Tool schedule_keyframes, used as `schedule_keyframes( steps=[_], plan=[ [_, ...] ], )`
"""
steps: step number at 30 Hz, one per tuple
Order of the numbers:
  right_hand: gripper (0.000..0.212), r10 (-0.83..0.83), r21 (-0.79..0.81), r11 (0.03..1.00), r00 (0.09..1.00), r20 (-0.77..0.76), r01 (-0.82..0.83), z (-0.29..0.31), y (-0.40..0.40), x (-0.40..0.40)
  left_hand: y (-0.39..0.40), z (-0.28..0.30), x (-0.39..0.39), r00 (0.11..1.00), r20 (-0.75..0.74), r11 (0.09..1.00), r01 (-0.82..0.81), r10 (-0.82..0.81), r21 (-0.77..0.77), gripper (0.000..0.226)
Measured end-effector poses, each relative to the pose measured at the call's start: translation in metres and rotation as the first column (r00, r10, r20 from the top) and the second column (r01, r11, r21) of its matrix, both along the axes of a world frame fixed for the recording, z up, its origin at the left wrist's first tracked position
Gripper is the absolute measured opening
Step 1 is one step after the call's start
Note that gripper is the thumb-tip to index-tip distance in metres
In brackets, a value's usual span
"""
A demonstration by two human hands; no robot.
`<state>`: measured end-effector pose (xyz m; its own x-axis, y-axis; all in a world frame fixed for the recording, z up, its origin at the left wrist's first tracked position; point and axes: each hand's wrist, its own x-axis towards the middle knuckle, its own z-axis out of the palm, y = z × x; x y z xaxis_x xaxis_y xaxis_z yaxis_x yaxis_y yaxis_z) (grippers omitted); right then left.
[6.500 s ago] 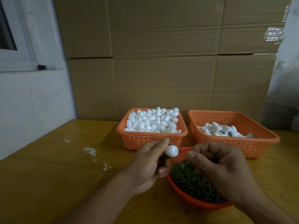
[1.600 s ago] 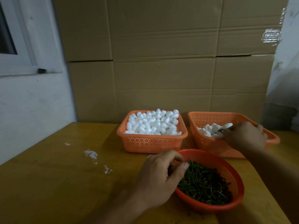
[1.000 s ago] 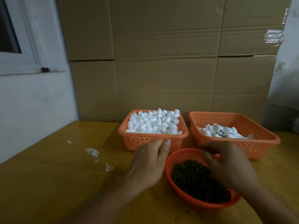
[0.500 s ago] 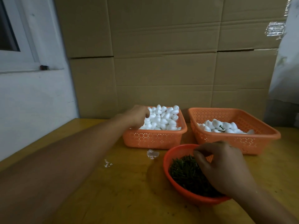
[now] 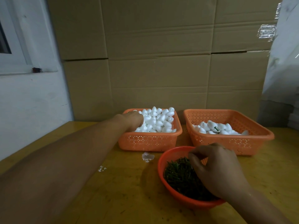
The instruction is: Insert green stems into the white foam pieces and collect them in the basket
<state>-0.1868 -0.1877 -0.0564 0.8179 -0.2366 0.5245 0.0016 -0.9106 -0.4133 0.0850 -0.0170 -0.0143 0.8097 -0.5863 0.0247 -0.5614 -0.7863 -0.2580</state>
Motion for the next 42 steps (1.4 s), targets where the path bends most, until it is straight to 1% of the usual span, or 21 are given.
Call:
schedule_keyframes(
  steps=[2,4,6,10,12,14,16,19,22,25,28,29,32,34,37,40,42],
  plan=[
    [0.013,0.0,-0.007,1.0,1.0,-0.017,-0.001,0.0,-0.001,0.001,0.002,-0.001,0.001,1.0,-0.006,1.0,0.001,-0.001,0.007,0.039],
    [0.012,0.0,-0.006,1.0,1.0,-0.022,0.0,0.0,-0.001,0.001,0.004,-0.002,0.001,1.0,-0.012,1.0,0.01,-0.01,-0.007,0.028],
    [0.011,-0.002,-0.01,1.0,1.0,-0.019,0.002,0.0,0.0,0.001,0.008,-0.004,0.004,1.0,-0.021,0.999,0.009,-0.01,-0.039,0.024],
    [0.01,-0.007,-0.017,1.0,1.0,-0.015,0.007,0.0,-0.001,0.001,0.01,-0.008,0.011,0.999,-0.038,0.986,0.014,-0.02,-0.165,0.027],
    [0.011,-0.006,-0.018,1.0,1.0,-0.028,0.005,-0.001,-0.003,0.002,0.01,-0.007,0.013,0.998,-0.04,0.964,0.028,-0.039,-0.263,0.021],
    [0.012,-0.007,-0.013,1.0,0.999,-0.032,0.007,-0.001,-0.004,0.002,0.01,-0.005,0.011,0.997,-0.053,0.916,0.038,-0.064,-0.401,0.018],
    [0.013,0.004,0.001,1.0,0.999,-0.035,-0.004,-0.001,-0.004,0.003,0.011,-0.003,0.006,0.994,-0.061,0.836,0.04,-0.087,-0.547,0.012],
    [0.013,0.008,0.019,1.0,0.999,-0.036,-0.008,0.0,-0.003,0.003,0.013,-0.001,-0.01,0.988,-0.063,0.668,0.049,-0.143,-0.743,0.01],
    [0.013,0.013,0.023,1.0,0.999,-0.048,-0.012,0.001,-0.004,0.003,0.014,0.0,-0.034,0.981,-0.013,0.515,0.091,-0.195,-0.852,0.018],
    [0.01,0.026,0.021,0.999,0.999,-0.03,-0.026,0.001,-0.003,0.002,0.016,-0.005,-0.064,0.97,0.028,0.424,0.132,-0.242,-0.896,0.029],
    [0.01,0.059,0.007,0.998,0.997,-0.051,-0.059,0.002,-0.002,0.001,0.015,-0.013,-0.095,0.95,0.091,0.331,0.193,-0.299,-0.924,0.037],
    [0.011,0.066,0.0,0.998,0.997,-0.051,-0.066,0.002,-0.002,0.001,0.014,-0.015,-0.106,0.938,0.104,0.295,0.208,-0.331,-0.933,0.037],
    [0.018,0.083,-0.037,0.996,0.995,-0.061,-0.085,0.003,-0.002,0.0,0.013,-0.022,-0.129,0.906,0.098,0.217,0.202,-0.412,-0.955,0.028],
    [0.02,0.081,-0.065,0.994,0.992,-0.098,-0.088,0.003,-0.003,0.0,0.013,-0.025,-0.14,0.891,0.067,0.2,0.173,-0.448,-0.964,0.031],
    [0.023,0.051,-0.128,0.989,0.987,-0.15,-0.071,0.004,-0.006,0.0,0.014,-0.031,-0.152,0.866,0.035,0.202,0.155,-0.499,-0.967,0.04],
    [0.03,0.003,-0.203,0.978,0.97,-0.244,-0.054,0.004,-0.008,-0.001,0.016,-0.036,-0.159,0.821,0.034,0.154,0.147,-0.57,-0.977,0.03],
    [0.028,-0.021,-0.231,0.971,0.946,-0.324,-0.058,0.005,-0.008,-0.002,0.018,-0.038,-0.163,0.8,0.006,0.125,0.102,-0.6,-0.987,0.024]
  ],
)
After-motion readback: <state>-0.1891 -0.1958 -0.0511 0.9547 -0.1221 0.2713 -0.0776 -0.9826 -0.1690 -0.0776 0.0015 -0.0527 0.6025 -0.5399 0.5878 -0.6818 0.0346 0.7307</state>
